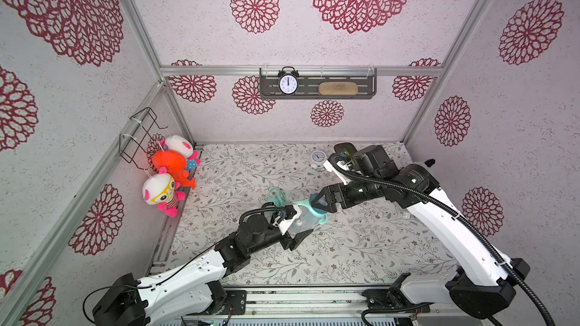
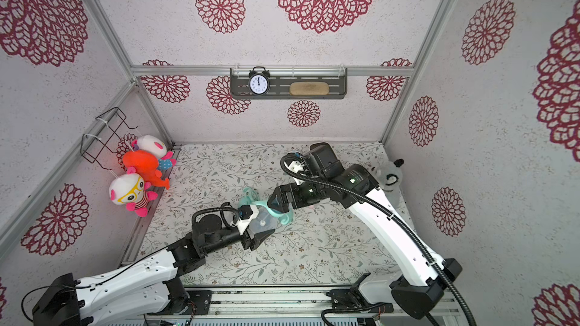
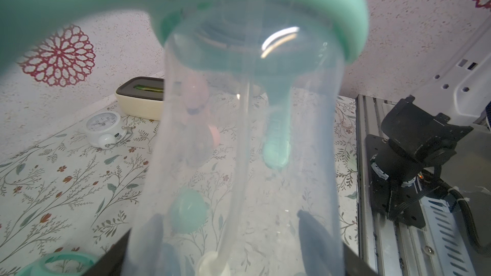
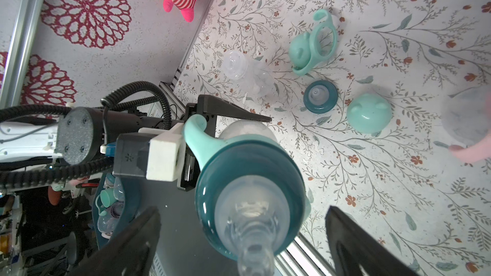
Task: Assemble the baby bottles
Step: Close the nipple on the baby bottle, then screw the nipple onto the baby bottle.
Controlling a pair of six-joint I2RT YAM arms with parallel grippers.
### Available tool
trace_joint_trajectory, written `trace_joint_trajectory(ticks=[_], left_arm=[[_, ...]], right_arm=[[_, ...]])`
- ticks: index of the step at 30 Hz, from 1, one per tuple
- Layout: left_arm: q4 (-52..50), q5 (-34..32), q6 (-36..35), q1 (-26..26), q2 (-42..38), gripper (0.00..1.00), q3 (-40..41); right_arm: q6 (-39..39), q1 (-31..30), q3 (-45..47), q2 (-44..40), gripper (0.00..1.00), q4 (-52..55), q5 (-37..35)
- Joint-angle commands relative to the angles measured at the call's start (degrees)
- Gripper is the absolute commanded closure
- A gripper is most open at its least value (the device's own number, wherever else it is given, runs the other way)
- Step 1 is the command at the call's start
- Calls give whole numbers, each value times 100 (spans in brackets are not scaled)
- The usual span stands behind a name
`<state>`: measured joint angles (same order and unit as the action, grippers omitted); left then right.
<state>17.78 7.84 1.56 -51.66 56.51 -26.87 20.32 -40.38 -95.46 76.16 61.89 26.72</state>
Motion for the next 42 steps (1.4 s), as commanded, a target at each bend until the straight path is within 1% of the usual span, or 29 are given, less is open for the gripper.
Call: trace_joint_trajectory(ticks=[1,8,13,15,21,31,34,42], left_arm=[[86,85,2,55,-96,100,-77],[7,139,-7,59,-69,100,-109],[-56,224,-24,68,-170,100,-58],[-67,265,-10,94,-227,100,-17],[-74,346,94,241,-310,100,153],[100,541,285,555,-628,100,523],[155,568,355,578,-683,100,629],[113,669,466,585,-788,100,664]], right_arm=[[-332,23,-394,32,2,192,-27],[-914,22,-717,405,2,655,81],[-1204,17,-388,311,4,506,234],[-1387,13,-247,219,4,437,182],[-1803,13,496,-132,5,-113,447],[-2191,14,714,-6,6,-516,589],[-2276,17,796,29,6,-653,534],[-2339,13,739,354,7,-851,843]])
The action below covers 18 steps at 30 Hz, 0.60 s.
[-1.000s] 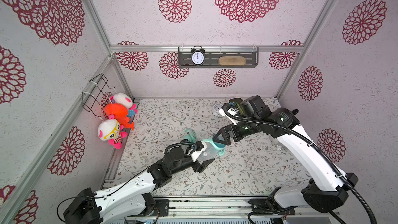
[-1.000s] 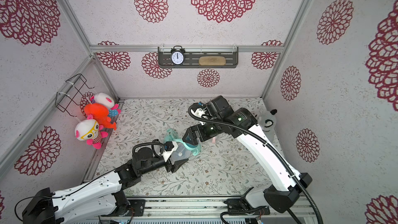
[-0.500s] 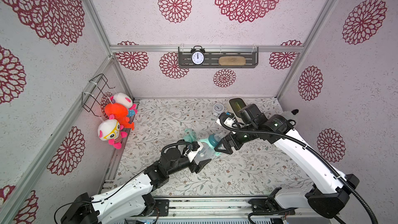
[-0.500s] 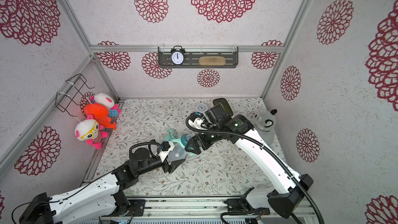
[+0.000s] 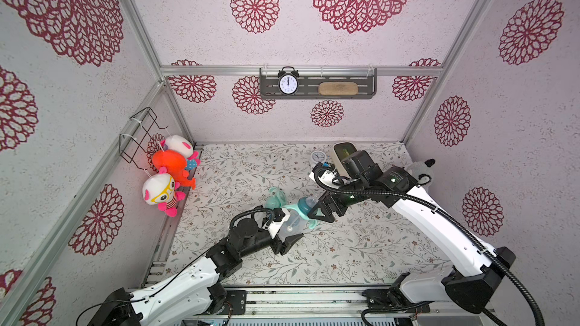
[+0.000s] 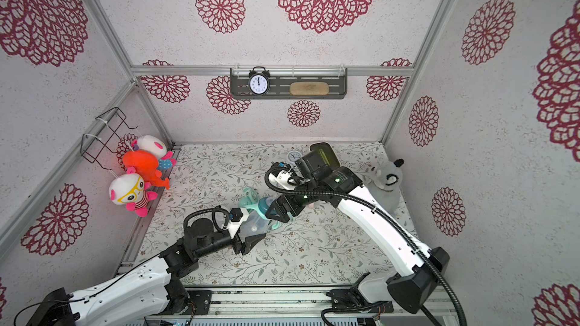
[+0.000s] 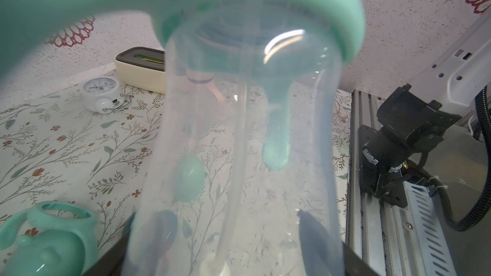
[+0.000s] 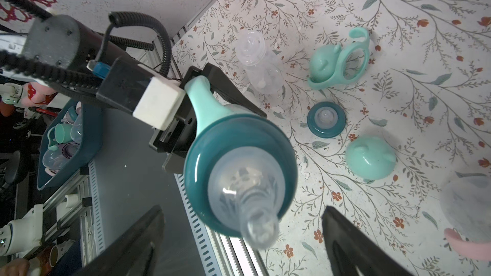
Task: Assemble the baby bottles
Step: Screw the nipple onto the baby bottle.
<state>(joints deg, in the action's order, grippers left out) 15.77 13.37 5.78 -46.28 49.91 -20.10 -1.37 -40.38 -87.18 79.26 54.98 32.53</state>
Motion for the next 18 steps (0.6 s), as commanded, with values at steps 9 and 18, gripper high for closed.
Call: trace_joint_trajectory(ticks=[9,18], left_arm=[[234,115,56,45,-166,100,-25],[137,89,46,45,-157,100,-90]], right_arm=[[-189,13,-202,254,9,-233,495],[-153,6,-286,353,16,-317,701]])
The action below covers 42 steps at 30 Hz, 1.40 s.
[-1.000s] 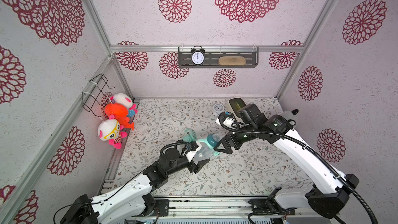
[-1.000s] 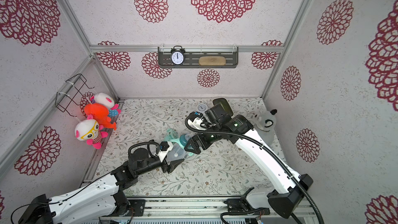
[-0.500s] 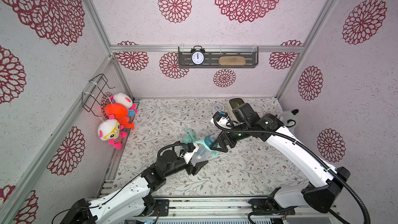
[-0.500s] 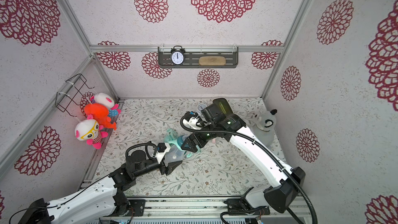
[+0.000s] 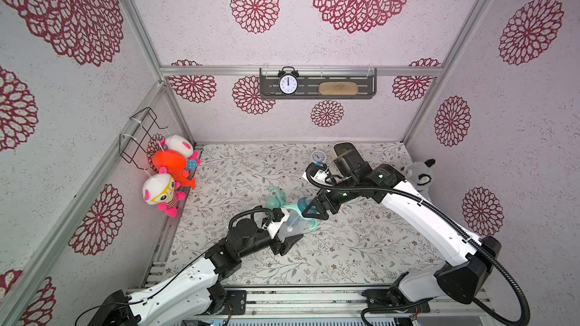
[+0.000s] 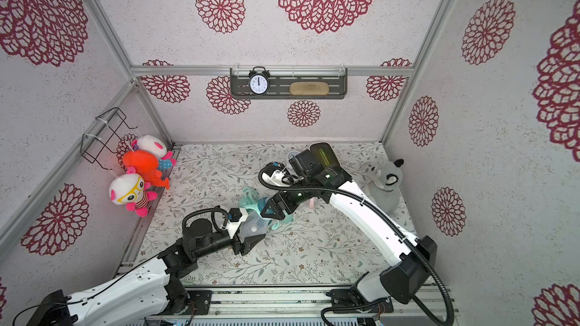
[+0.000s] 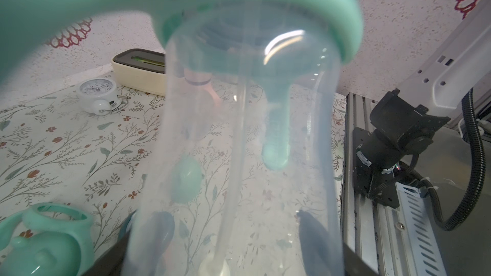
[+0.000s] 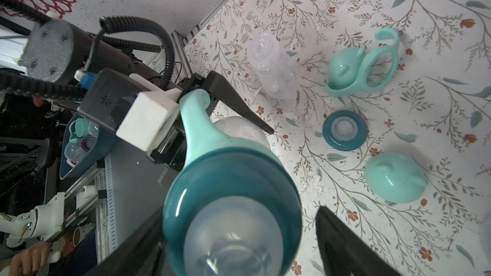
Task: Assemble the baby bottles
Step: Screw the nipple onto the baby bottle.
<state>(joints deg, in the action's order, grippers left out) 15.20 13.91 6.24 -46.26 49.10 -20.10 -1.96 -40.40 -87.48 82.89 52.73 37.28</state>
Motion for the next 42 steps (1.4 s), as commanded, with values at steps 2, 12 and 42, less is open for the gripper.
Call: trace_joint_trajectory(ticks=[2,12,42], left_arm=[[190,25,0,41,-68,100,-87],[146,2,-3,42,-67,100,-134],[360,-944,-154,-80,104,100,-243]], right_arm=[[-85,6,-276,-19,17,-114,236],[-75,-20,-269,38,24,-52,306],[3388,-534,-635,180,74,325,-1283]])
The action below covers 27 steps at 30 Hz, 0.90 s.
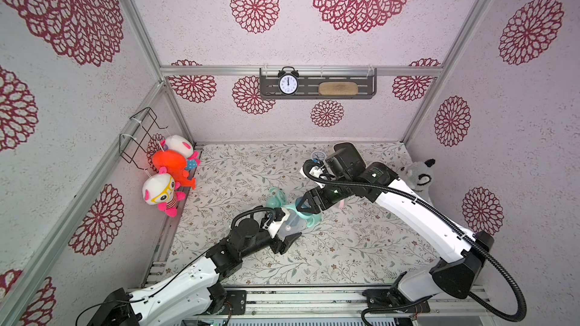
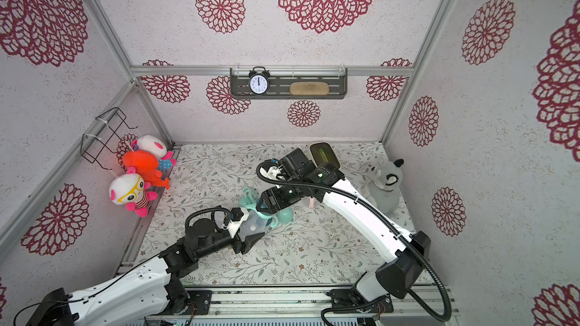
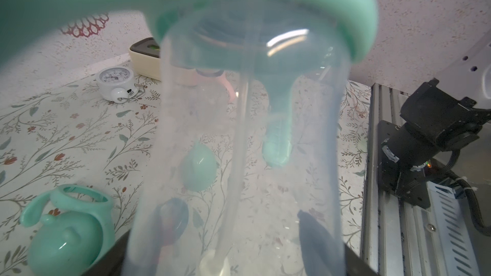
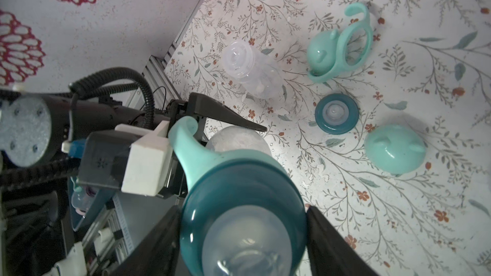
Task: Assemble the baby bottles
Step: Screw the nipple onto the baby bottle.
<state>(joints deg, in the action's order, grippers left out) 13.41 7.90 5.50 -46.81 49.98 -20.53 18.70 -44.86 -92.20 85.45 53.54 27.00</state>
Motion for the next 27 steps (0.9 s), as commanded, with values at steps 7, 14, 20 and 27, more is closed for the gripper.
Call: trace_joint_trajectory(ticks=[7,14,20,27], left_arm=[[635,-450,-150,-125,341,100,-288],[773,-500,-96,-224,671,100,-314],[523,-350,-189,-215,533,100,-356],[346,343,-115,-41,282,100,-350]], right_arm=[[3433,-13,-124,158,79,551,-156],[3300,-86,-786,366,30,958,-725],[1875,-98,-857,-123,1,692,-1152],[-382,-44,-779,-679,2,437,-1015]])
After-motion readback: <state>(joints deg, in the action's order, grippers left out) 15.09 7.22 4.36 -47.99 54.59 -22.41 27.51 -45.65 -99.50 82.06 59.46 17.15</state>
